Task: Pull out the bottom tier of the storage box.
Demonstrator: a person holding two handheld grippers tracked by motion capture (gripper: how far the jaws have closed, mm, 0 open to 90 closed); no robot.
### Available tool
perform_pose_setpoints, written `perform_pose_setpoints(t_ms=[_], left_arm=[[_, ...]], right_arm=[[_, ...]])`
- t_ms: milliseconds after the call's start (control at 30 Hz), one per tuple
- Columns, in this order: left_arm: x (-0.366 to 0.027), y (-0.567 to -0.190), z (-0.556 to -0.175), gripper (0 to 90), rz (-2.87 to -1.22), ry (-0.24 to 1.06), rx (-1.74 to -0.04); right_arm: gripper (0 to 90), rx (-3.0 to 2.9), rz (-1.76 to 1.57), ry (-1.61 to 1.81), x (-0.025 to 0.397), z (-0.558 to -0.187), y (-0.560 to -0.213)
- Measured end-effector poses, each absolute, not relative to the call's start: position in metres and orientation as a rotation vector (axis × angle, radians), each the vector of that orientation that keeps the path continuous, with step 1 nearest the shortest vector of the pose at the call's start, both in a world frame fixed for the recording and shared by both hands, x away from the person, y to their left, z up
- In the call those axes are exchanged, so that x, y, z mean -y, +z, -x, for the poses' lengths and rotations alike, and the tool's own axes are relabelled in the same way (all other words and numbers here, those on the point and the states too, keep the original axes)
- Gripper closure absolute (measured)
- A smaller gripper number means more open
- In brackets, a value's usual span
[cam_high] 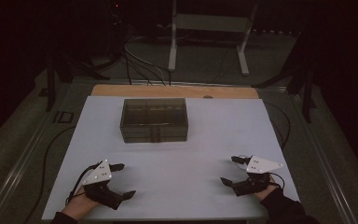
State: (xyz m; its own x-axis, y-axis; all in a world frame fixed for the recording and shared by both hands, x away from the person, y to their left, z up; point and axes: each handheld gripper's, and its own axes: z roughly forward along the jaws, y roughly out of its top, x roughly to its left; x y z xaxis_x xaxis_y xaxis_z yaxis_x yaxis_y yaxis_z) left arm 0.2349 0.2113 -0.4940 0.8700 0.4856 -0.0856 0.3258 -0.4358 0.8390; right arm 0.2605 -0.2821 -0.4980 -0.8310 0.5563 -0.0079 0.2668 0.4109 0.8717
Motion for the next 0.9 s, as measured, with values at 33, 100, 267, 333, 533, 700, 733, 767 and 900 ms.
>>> perform_pose_setpoints(t_ms=[33, 100, 267, 333, 533, 700, 733, 767, 900], left_arm=[[-0.210, -0.494, -0.235, 0.0, -2.069, 0.207, -0.584], [-0.209, -0.494, -0.235, 0.0, -2.073, 0.199, -0.577], [-0.208, -0.491, -0.236, 0.0, -2.066, 0.205, -0.572], [-0.208, -0.489, -0.236, 0.0, -2.066, 0.207, -0.569], [-0.205, -0.482, -0.238, 0.0, -2.063, 0.235, -0.552], [-0.204, -0.476, -0.240, 0.0, -2.060, 0.245, -0.542], [-0.203, -0.475, -0.240, 0.0, -2.060, 0.248, -0.539], [-0.203, -0.474, -0.240, 0.0, -2.061, 0.247, -0.534], [-0.202, -0.469, -0.242, 0.0, -2.069, 0.243, -0.526]], right_arm=[[10.5, -2.373, -0.716, 1.385, 0.282, -0.260, -0.498], [10.5, -2.372, -0.713, 1.387, 0.282, -0.260, -0.498], [10.5, -2.375, -0.716, 1.403, 0.281, -0.261, -0.497], [10.5, -2.375, -0.713, 1.410, 0.279, -0.260, -0.497], [10.5, -2.376, -0.716, 1.414, 0.278, -0.259, -0.496], [10.5, -2.367, -0.725, 1.424, 0.279, -0.259, -0.495], [10.5, -2.366, -0.725, 1.423, 0.278, -0.259, -0.495], [10.5, -2.366, -0.727, 1.423, 0.278, -0.259, -0.495], [10.5, -2.367, -0.724, 1.420, 0.278, -0.259, -0.495]])
